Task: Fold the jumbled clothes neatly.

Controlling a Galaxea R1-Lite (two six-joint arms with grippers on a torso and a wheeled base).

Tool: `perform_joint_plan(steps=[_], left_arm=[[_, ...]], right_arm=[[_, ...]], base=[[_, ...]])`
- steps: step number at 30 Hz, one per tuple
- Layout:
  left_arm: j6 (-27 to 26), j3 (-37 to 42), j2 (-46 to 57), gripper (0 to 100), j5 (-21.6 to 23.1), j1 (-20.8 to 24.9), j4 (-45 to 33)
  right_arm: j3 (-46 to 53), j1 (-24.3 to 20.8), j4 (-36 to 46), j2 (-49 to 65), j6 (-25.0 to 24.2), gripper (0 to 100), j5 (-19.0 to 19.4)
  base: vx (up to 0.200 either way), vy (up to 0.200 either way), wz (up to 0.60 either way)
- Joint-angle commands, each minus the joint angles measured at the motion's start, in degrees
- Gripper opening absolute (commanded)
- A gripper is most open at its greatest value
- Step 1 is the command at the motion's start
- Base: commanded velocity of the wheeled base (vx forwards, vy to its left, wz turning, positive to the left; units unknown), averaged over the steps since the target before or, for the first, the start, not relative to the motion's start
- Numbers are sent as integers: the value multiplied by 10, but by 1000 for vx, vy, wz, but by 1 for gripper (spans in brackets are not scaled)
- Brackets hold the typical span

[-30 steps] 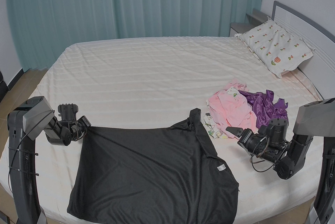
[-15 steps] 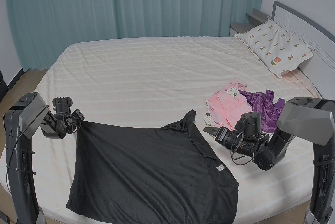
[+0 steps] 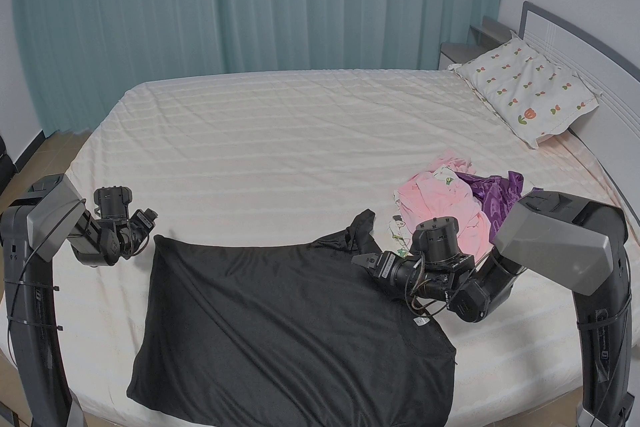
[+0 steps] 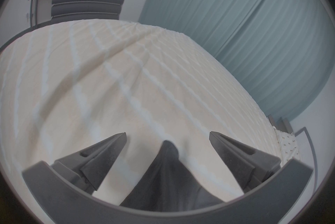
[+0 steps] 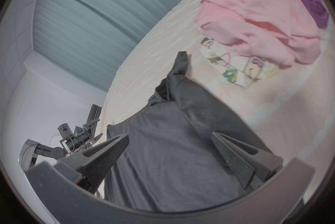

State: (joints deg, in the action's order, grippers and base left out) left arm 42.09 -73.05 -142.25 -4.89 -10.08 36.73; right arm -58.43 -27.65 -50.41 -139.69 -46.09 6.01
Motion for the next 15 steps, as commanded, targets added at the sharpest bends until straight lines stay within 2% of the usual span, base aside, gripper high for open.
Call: perform_joint_plan(steps=[1, 9, 15], left_arm=[[29, 79, 61, 100, 10, -1, 8], [81, 167, 102, 100, 15, 7, 47], [101, 207, 101, 100, 15, 11, 83]], right_arm=[[-77, -15, 38, -35, 0, 100, 4], [-152, -45, 95, -74, 0, 100, 2], [-183, -41, 103, -95, 1, 100, -5]], base=[[0, 0, 0], [0, 0, 0], [0, 0, 0]])
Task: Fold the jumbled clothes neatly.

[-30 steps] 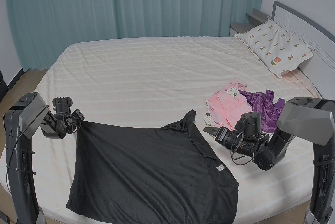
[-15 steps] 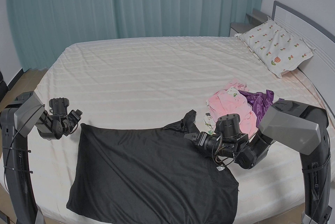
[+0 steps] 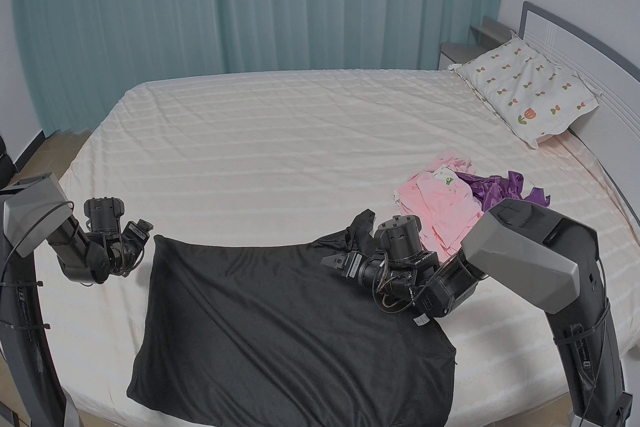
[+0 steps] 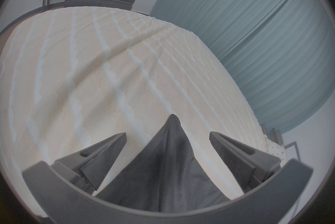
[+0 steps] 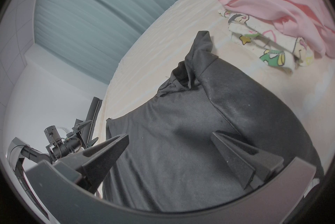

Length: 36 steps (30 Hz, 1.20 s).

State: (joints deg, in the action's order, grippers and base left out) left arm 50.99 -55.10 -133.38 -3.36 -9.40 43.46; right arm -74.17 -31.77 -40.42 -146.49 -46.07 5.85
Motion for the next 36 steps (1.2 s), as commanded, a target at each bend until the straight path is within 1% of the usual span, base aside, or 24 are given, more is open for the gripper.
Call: perform_joint_plan(steps=[1, 3, 5, 6, 7, 9, 10, 12, 17, 21, 29, 31, 35, 36], left_arm=[[14, 30, 12, 100, 0, 5, 20], [16, 35, 10, 100, 1, 5, 26], [17, 41, 10, 100, 6, 5, 27], [18, 43, 10, 100, 6, 5, 27], [23, 47, 11, 100, 7, 5, 28], [28, 47, 11, 100, 7, 5, 28], [28, 47, 11, 100, 7, 5, 28], [31, 50, 12, 100, 7, 5, 28], [31, 53, 12, 100, 8, 5, 28], [31, 56, 12, 100, 8, 5, 29], [31, 57, 11, 100, 8, 5, 29], [31, 62, 15, 100, 9, 5, 29], [31, 74, 27, 100, 11, 5, 33], [30, 85, 36, 100, 20, 6, 45]], right_arm=[[-31, 1, 6, -30, 1, 100, -6], [-50, 9, 17, -38, 8, 100, -21], [-70, 19, 31, -47, 23, 100, -48], [-76, 21, 33, -50, 27, 100, -55], [-96, 33, 44, -60, 41, 100, -82], [-115, 44, 47, -66, 48, 100, -106], [-115, 44, 47, -66, 48, 100, -106], [-121, 62, 45, -60, 52, 100, -122], [-122, 84, 42, -52, 62, 100, -123], [-125, 97, 39, -57, 59, 100, -124], [-117, 98, 18, -40, 53, 100, -122], [-77, 92, 14, 3, 43, 100, -113], [-33, 89, 1, 24, 43, 100, -88], [-13, 90, -14, 28, 44, 100, -78]], base=[[0, 0, 0], [0, 0, 0], [0, 0, 0], [0, 0, 0], [0, 0, 0], [0, 0, 0], [0, 0, 0], [0, 0, 0], [0, 0, 0], [0, 0, 0], [0, 0, 0], [0, 0, 0], [0, 0, 0], [0, 0, 0]])
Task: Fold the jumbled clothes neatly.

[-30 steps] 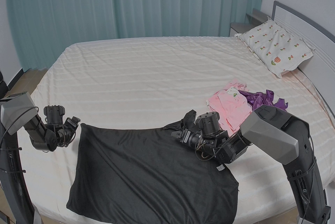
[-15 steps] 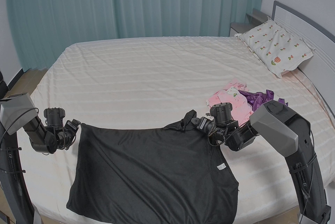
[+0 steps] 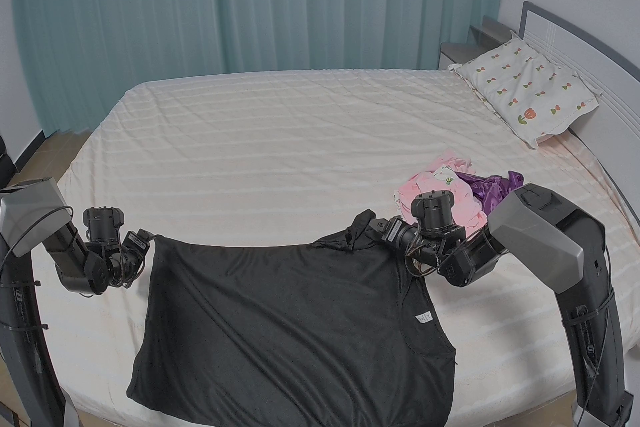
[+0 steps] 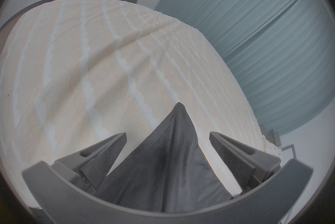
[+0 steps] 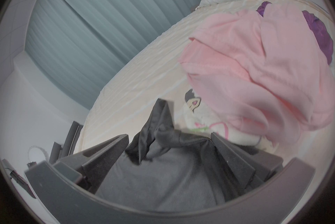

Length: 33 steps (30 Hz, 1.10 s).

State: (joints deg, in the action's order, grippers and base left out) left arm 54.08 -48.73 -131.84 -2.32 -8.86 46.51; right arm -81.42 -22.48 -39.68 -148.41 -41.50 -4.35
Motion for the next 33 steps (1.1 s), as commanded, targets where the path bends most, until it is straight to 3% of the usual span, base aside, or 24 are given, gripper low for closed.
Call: perform_joint_plan(steps=[1, 3, 6, 13, 23, 29, 33], left_arm=[[-1, 29, 25, 100, 14, 1, 22], [-1, 47, 34, 100, 29, 5, 43], [-2, 65, 38, 100, 33, 9, 58], [-2, 93, 57, 100, 35, 18, 60], [8, 111, 63, 100, 42, 26, 73], [8, 114, 60, 100, 47, 26, 73], [8, 116, 59, 100, 47, 26, 73]], right_arm=[[69, -3, -34, 51, -2, 100, 27], [69, -3, -34, 51, -2, 100, 27], [100, -9, -67, 69, -3, 100, 56], [91, -31, -65, 81, -4, 100, 56], [44, -56, 2, 68, -5, 100, 62], [27, -71, 8, 36, -5, 100, 65], [2, -76, 22, 19, -5, 100, 67]], base=[[0, 0, 0], [0, 0, 0], [0, 0, 0], [0, 0, 0], [0, 0, 0], [200, 0, 0], [0, 0, 0]])
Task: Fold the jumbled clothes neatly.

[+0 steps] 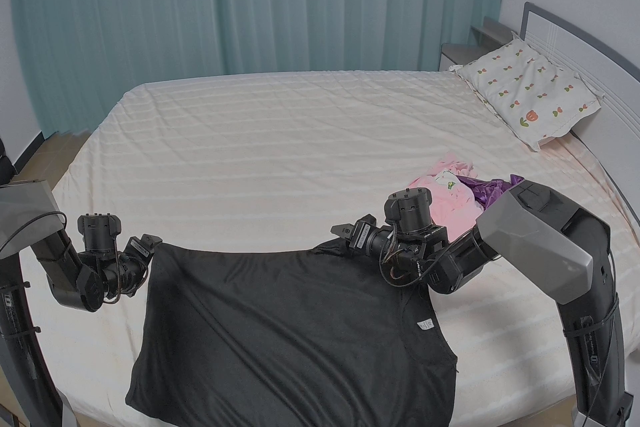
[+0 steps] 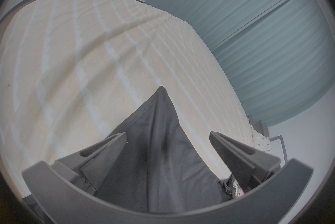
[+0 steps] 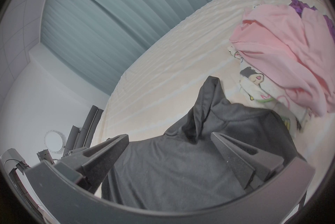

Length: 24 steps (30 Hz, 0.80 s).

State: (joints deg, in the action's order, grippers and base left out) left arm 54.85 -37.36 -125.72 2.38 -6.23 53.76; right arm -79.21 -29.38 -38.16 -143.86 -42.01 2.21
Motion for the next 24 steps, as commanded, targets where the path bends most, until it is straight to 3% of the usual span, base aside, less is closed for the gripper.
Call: perform_joint_plan(steps=[1, 13, 24], left_arm=[[0, 4, -2, 100, 0, 0, 0], [1, 4, -3, 100, 0, 0, 0], [1, 5, -3, 100, -1, 0, 0]], right_arm=[[-24, -8, 10, -28, -1, 100, 3], [-53, -20, 26, -51, -3, 100, 34], [-188, -18, 140, -114, -6, 100, 32]], base=[[0, 0, 0], [0, 0, 0], [0, 0, 0]])
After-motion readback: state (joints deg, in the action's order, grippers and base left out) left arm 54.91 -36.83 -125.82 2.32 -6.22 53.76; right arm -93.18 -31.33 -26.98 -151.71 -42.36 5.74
